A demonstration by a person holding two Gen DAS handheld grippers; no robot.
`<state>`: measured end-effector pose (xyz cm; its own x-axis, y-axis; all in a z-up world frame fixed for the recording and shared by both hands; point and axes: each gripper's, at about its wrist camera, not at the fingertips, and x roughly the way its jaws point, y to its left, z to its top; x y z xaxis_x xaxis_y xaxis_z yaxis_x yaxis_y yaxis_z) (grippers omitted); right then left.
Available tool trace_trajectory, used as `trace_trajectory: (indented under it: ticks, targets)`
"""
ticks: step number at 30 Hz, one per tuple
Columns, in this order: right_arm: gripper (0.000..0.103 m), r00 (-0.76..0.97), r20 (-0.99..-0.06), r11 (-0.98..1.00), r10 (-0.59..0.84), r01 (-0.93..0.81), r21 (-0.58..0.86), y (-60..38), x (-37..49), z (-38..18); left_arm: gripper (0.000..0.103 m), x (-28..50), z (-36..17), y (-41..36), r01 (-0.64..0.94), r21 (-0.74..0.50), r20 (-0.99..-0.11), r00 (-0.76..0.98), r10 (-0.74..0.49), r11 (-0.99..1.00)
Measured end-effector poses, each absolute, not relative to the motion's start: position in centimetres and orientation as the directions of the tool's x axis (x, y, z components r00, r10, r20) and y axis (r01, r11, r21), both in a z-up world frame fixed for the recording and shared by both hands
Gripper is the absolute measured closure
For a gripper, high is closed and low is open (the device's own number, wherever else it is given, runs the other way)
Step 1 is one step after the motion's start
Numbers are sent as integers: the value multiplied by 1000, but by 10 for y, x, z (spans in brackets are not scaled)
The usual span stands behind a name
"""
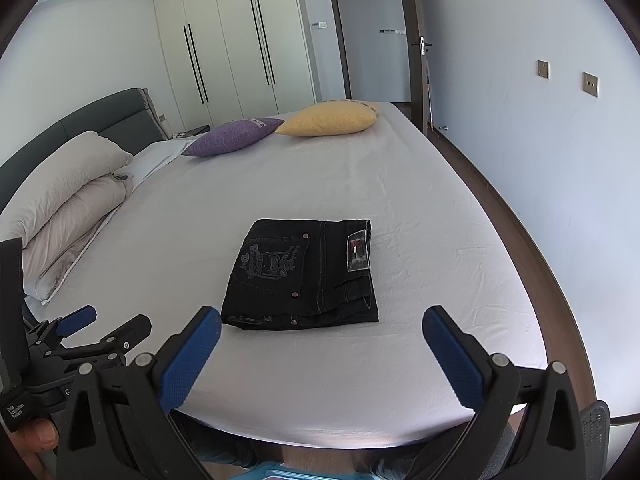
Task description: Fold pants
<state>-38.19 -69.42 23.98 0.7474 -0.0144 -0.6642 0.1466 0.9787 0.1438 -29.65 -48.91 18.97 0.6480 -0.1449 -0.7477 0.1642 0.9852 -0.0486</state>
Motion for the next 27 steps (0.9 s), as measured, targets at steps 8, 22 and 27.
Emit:
trace_trajectory:
  ticks: [8,22,27]
  targets:
    - [0,731,-683,978,-4,144,148,-694,-377,232,0,-292,183,-488,162,-48,-755,641,-142,986]
    - [0,713,-701,978,9,139,154,-691,-373,223,0,-289,175,-484,155,-53,-761,634,-140,987]
    - [0,708,-706,978,10,139,153,-690,-372,220,0,-289,173,-485,156,-56,-762,632,-143,986]
